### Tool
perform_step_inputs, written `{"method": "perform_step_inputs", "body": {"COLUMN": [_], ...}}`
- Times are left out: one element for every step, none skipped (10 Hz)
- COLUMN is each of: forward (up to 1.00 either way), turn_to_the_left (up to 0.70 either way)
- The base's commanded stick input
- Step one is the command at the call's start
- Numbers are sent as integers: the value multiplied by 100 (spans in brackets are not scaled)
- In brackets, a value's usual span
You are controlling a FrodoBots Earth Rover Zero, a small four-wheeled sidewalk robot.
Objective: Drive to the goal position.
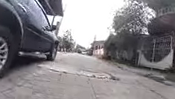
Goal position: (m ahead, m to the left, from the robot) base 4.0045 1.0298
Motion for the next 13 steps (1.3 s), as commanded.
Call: {"method": "perform_step_inputs", "body": {"forward": [70, 70, 70, 70, 70, 70, 70, 70, 70, 70, 70, 70, 70], "turn_to_the_left": [0, 0, 0, 0, 0, 0, 0, 0, 0, 0, 0, 35, 35]}}
